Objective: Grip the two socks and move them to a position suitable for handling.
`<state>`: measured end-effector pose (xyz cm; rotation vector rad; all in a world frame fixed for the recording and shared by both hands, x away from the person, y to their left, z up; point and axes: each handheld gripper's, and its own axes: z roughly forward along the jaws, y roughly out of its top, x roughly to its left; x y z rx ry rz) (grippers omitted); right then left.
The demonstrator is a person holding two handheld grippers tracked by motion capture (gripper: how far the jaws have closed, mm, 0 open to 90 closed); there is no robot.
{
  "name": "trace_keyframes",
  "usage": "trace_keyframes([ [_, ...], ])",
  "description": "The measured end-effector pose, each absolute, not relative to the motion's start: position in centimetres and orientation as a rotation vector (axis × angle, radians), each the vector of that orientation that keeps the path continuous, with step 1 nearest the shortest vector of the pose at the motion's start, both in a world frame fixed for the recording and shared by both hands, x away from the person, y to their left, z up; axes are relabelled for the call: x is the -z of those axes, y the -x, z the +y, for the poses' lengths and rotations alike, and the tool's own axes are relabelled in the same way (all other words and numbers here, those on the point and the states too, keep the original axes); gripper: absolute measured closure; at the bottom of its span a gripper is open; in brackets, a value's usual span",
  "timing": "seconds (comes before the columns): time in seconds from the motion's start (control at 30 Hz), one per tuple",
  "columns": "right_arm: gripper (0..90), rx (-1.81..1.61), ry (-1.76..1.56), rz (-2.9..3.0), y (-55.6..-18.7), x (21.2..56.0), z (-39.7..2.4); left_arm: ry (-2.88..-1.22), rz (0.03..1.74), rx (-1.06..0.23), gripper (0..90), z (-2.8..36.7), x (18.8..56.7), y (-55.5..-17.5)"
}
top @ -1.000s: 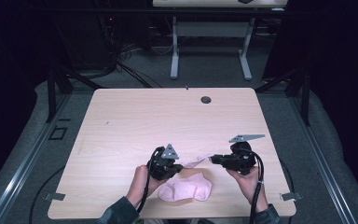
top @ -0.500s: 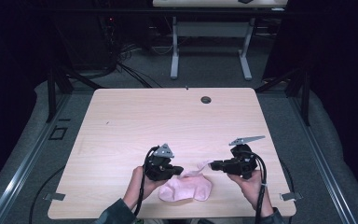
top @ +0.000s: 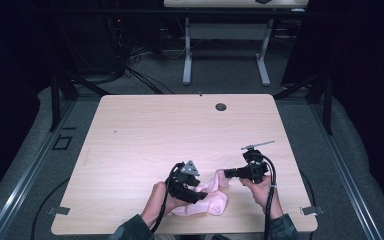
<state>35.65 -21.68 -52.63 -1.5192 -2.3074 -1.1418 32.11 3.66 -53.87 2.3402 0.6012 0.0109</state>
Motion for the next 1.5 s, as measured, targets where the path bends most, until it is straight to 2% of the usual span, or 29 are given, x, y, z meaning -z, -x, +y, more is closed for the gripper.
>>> trace_keyframes([
  [0.03, 85.7, 1.135, 1.534, -2.309, -36.0, 52.8, -21.6, -2.346, 0.615, -0.032, 58.0, 3.6, 53.9, -32.2],
  [0.07, 85.4, 1.119, 1.561, -2.334, -36.5, 53.0, -21.5, -2.336, 0.625, -0.026, 73.1, 3.6, 54.0, -32.5],
  [0.1, 85.4, 1.119, 1.561, -2.334, -36.5, 53.0, -21.5, -2.329, 0.656, -0.045, 73.1, 3.6, 53.9, -32.8],
  [0.13, 85.2, 1.11, 1.569, -2.348, -36.8, 53.2, -21.4, -2.318, 0.679, -0.045, 79.4, 3.8, 53.9, -33.2],
  [0.2, 84.3, 1.09, 1.597, -2.395, -37.3, 53.5, -21.1, -2.296, 0.728, -0.01, 82.8, 4.3, 53.9, -34.4],
  [0.37, 77.1, 1.012, 1.611, -2.515, -38.6, 54.7, -20.0, -2.278, 0.893, 0.038, 80.1, 5.6, 54.4, -37.6],
  [0.4, 71.7, 0.975, 1.628, -2.58, -38.9, 55.2, -19.6, -2.297, 0.92, 0.025, 69.5, 5.9, 54.6, -38.2],
  [0.43, 71.7, 0.975, 1.628, -2.58, -38.9, 55.2, -19.6, -2.302, 0.956, 0.008, 69.5, 6.1, 54.8, -38.6],
  [0.47, 69.6, 0.956, 1.63, -2.618, -38.9, 55.4, -19.5, -2.294, 0.991, 0.013, 64.9, 6.5, 55.0, -38.9],
  [0.53, 65.1, 0.992, 1.617, -2.65, -38.7, 55.6, -19.5, -2.298, 1.026, -0.008, 49.5, 7.1, 55.0, -39.0],
  [0.63, 62.0, 1.011, 1.57, -2.711, -37.9, 55.6, -19.6, -2.298, 1.036, -0.056, 45.3, 7.8, 54.8, -38.2],
  [0.77, 62.5, 0.976, 1.544, -2.778, -37.6, 56.0, -19.6, -2.34, 1.009, -0.106, 44.9, 7.8, 55.1, -37.1],
  [0.9, 63.2, 0.977, 1.543, -2.8, -37.4, 56.4, -19.1, -2.333, 0.997, -0.122, 51.4, 7.5, 55.4, -36.5],
  [1.27, 71.1, 1.028, 1.539, -2.849, -37.0, 56.8, -19.3, -2.378, 1.011, -0.154, 57.8, 6.9, 55.9, -36.5],
  [1.5, 77.6, 1.047, 1.506, -2.843, -36.8, 56.9, -19.4, -2.42, 0.983, -0.2, 66.1, 6.3, 55.9, -36.3],
])
